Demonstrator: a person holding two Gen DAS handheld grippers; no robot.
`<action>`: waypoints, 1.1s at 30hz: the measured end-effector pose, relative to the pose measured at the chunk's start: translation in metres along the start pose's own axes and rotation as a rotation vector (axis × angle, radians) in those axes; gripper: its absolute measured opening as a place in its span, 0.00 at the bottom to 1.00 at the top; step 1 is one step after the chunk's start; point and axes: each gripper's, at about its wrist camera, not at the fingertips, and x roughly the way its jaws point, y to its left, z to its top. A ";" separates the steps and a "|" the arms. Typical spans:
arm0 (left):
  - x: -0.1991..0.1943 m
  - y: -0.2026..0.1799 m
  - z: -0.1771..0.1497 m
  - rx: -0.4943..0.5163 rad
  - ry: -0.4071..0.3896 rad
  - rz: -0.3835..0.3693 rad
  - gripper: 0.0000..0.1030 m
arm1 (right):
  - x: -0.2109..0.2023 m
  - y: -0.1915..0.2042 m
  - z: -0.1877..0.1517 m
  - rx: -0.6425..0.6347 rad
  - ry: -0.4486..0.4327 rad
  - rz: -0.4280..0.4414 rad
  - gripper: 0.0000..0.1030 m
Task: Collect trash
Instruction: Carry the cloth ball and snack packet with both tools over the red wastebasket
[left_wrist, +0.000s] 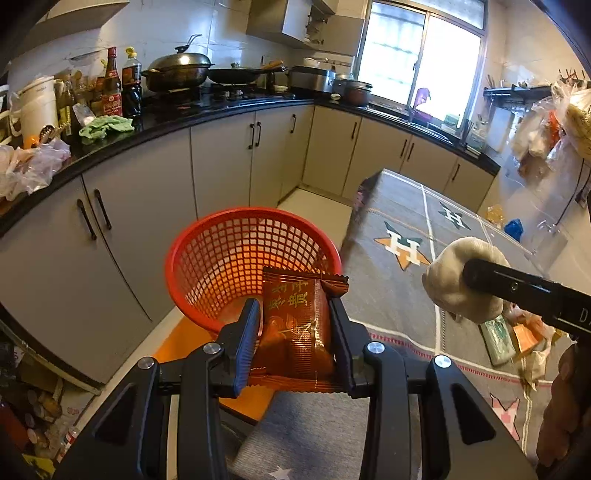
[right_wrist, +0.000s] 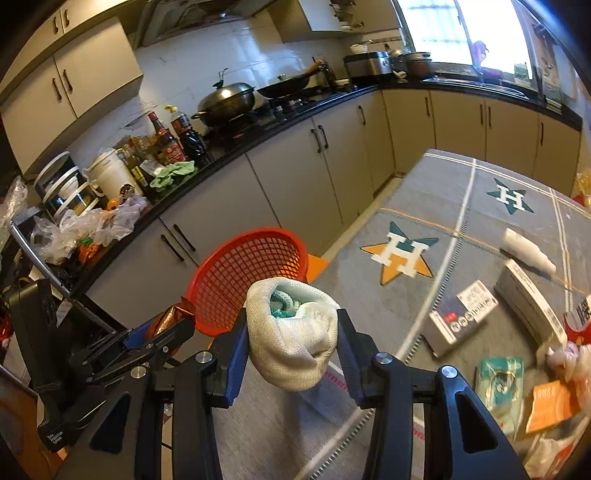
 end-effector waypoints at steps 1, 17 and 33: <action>0.001 0.001 0.002 -0.001 0.000 0.005 0.35 | 0.001 -0.001 0.000 0.003 0.002 0.002 0.47; 0.013 0.026 0.026 -0.041 0.000 0.042 0.35 | 0.024 0.007 0.022 0.011 0.031 0.020 0.47; 0.031 0.042 0.034 -0.064 0.024 0.031 0.35 | 0.054 0.013 0.044 0.066 0.054 0.047 0.47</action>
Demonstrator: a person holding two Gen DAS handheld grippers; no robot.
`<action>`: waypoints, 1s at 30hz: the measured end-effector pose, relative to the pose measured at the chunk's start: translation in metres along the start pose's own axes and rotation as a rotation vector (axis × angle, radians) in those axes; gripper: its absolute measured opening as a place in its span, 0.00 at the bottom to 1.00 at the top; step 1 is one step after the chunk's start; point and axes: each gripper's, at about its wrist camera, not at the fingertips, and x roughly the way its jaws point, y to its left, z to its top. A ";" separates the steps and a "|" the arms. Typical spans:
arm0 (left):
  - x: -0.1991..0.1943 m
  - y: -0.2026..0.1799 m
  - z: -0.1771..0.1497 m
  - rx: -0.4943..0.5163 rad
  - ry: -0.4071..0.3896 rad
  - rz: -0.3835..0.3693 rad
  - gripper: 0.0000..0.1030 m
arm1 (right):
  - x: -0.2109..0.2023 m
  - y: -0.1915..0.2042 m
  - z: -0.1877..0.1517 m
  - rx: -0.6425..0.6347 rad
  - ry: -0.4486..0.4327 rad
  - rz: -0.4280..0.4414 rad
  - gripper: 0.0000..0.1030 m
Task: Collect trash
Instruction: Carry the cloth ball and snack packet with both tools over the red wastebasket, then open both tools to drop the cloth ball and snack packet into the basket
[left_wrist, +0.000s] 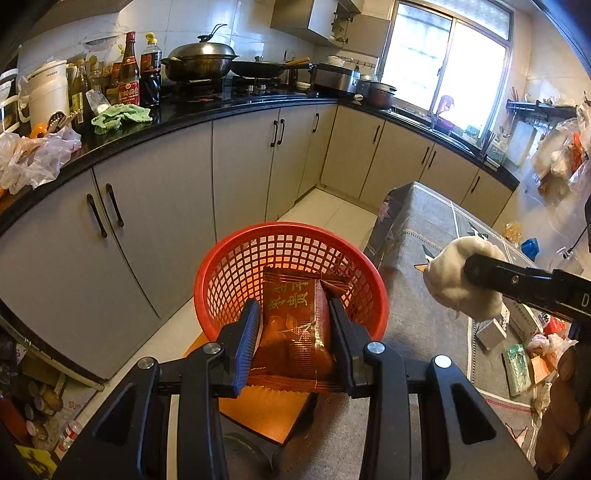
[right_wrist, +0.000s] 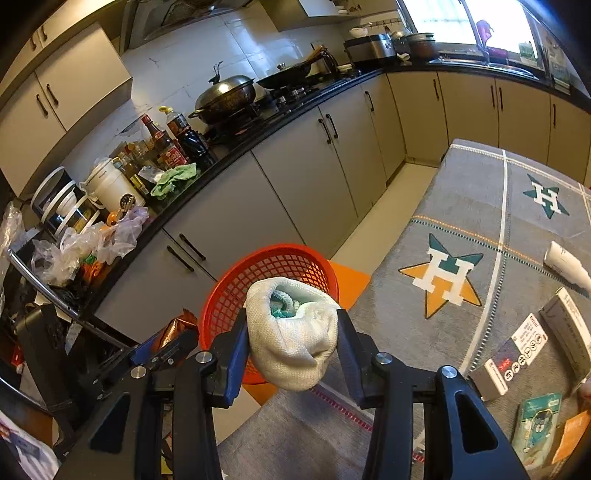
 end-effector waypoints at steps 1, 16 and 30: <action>0.002 0.001 0.000 0.001 0.001 0.000 0.35 | 0.001 -0.001 0.000 0.003 0.003 0.000 0.47; 0.028 0.021 0.007 -0.042 0.025 -0.070 0.35 | 0.017 -0.003 0.005 0.033 0.017 0.027 0.47; 0.070 0.010 0.005 0.009 0.070 -0.058 0.36 | 0.080 -0.013 0.021 0.088 0.038 0.001 0.50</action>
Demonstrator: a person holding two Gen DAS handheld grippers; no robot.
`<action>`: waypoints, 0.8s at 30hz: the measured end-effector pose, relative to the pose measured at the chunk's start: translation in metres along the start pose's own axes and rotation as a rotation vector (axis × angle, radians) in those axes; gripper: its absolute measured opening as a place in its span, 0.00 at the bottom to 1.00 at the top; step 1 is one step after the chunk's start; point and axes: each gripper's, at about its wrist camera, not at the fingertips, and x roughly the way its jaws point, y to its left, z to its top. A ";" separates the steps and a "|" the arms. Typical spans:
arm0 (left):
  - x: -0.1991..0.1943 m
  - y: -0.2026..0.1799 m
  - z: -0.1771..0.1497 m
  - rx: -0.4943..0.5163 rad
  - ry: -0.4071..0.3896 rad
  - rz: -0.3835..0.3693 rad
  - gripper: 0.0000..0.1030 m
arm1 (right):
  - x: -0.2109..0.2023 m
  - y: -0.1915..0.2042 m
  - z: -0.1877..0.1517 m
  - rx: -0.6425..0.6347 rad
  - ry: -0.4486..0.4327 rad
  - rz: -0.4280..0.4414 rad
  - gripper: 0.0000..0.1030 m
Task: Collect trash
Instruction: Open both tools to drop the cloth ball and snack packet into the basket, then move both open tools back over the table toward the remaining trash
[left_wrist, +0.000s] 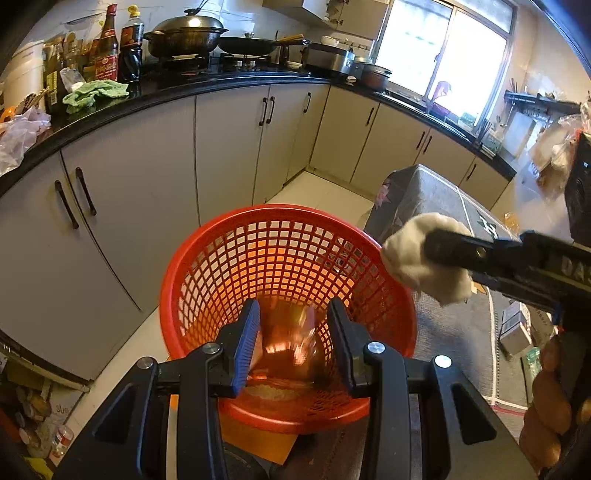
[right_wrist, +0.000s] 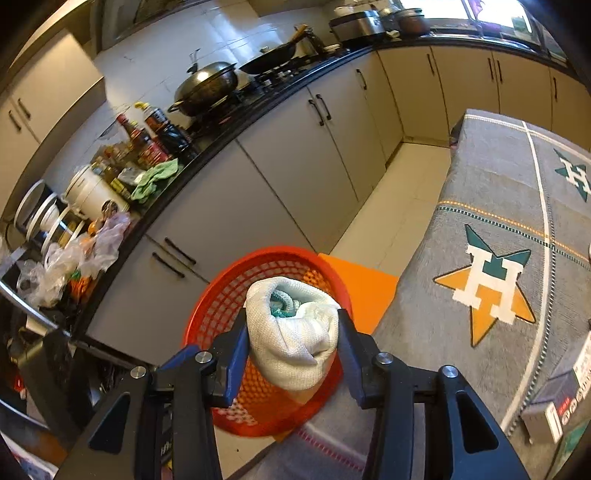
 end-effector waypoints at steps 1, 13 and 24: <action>0.002 -0.002 0.000 0.011 0.004 0.001 0.42 | 0.002 -0.003 0.002 0.010 0.001 -0.002 0.51; -0.014 -0.011 -0.006 0.022 -0.058 -0.008 0.58 | -0.016 -0.016 0.010 0.039 -0.046 0.044 0.61; -0.039 -0.011 -0.013 -0.001 -0.097 -0.025 0.61 | -0.042 -0.003 -0.003 0.009 -0.072 0.086 0.62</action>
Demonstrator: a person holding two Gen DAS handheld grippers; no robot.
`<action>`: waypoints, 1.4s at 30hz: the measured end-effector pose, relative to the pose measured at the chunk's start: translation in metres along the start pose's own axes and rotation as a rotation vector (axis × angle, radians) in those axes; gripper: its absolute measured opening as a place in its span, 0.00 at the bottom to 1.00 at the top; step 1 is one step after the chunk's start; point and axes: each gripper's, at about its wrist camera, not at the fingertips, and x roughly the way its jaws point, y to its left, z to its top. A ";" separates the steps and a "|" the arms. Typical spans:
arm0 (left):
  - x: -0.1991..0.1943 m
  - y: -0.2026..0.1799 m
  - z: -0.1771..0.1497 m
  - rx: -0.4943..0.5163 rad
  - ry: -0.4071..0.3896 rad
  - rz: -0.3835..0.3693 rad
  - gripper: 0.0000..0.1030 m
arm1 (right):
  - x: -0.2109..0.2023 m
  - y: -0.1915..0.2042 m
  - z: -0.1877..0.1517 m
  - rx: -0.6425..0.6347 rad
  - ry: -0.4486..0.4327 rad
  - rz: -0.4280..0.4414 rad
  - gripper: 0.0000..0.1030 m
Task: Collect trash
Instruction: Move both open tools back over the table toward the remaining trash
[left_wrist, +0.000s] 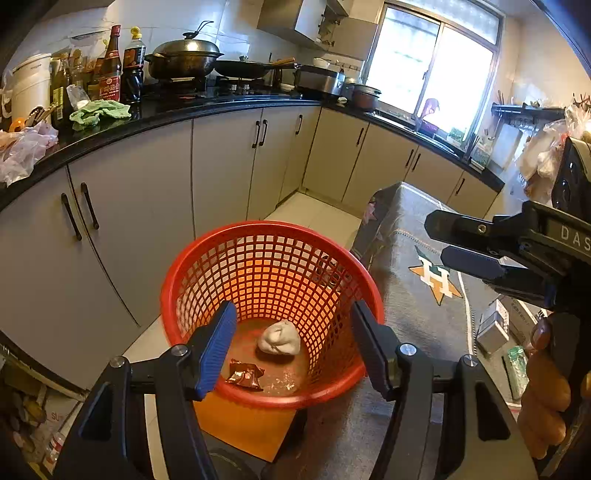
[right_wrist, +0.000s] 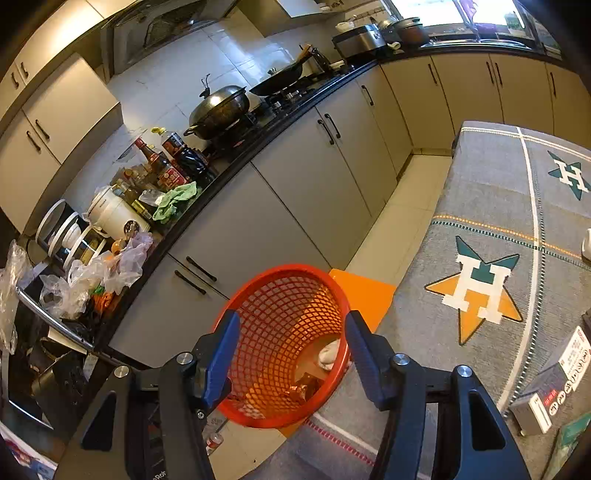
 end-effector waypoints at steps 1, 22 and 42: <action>-0.001 -0.001 0.000 0.000 -0.002 -0.002 0.61 | -0.004 0.001 -0.001 -0.001 -0.006 0.002 0.62; -0.022 -0.022 -0.009 0.041 -0.035 -0.033 0.61 | -0.058 0.000 -0.024 -0.027 -0.082 -0.024 0.74; -0.028 -0.109 -0.033 0.178 -0.008 -0.144 0.62 | -0.150 -0.077 -0.069 0.090 -0.166 -0.107 0.74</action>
